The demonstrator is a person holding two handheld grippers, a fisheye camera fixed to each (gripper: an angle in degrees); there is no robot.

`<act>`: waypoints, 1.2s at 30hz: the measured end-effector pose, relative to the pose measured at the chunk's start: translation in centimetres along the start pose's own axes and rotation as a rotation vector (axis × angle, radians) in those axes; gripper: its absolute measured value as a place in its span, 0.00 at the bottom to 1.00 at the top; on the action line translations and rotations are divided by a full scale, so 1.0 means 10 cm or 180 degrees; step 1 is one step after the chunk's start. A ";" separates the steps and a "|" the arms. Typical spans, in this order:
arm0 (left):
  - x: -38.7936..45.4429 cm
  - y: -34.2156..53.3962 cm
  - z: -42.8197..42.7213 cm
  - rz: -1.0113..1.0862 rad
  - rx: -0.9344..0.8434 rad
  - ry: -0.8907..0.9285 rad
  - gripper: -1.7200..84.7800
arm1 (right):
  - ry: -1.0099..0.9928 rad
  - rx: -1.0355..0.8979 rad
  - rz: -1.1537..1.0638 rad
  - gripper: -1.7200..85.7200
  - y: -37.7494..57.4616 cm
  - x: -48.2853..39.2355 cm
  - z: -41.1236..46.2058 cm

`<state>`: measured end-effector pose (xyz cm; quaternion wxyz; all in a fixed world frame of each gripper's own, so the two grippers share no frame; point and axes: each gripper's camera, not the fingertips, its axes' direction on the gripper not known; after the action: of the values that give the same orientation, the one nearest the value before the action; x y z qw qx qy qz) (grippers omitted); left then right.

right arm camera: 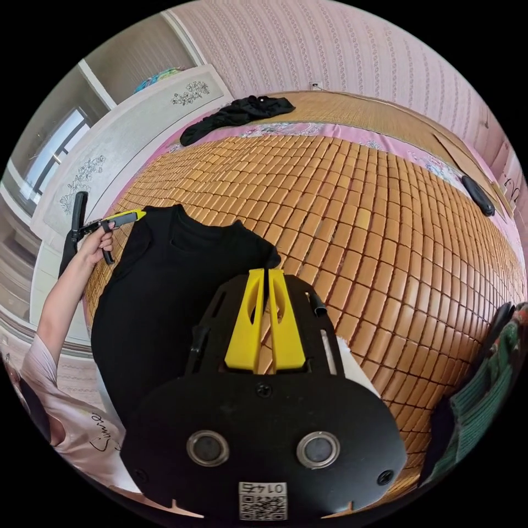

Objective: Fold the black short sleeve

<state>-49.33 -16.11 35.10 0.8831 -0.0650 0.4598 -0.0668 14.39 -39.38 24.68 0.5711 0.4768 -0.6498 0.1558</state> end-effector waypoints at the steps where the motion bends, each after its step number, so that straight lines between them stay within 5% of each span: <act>1: 0.04 -0.04 -0.10 -0.0076 0.0175 0.0059 0.01 | 0.0028 0.0126 0.0060 0.03 -0.06 -0.02 -0.17; 9: 0.57 0.01 -0.87 0.0250 0.0833 0.0258 0.01 | -0.0081 0.0849 0.0150 0.02 -0.08 -0.36 -1.45; 16: 0.76 1.45 -1.88 0.0588 0.0918 0.0332 0.01 | -0.0356 0.0927 -0.0489 0.02 1.28 -1.39 -2.41; 25: 0.91 3.21 -2.12 0.0476 0.0558 0.0174 0.01 | -0.0591 0.0438 -0.0653 0.02 3.05 -2.34 -2.17; 36: 0.82 3.79 -2.28 0.0264 0.0439 0.0251 0.01 | -0.0347 -0.0055 -0.1212 0.03 3.31 -2.95 -2.30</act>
<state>-61.21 18.44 8.87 0.8687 0.0178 0.4909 -0.0643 -1.52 7.32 16.58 0.5583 0.5940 -0.5791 0.0133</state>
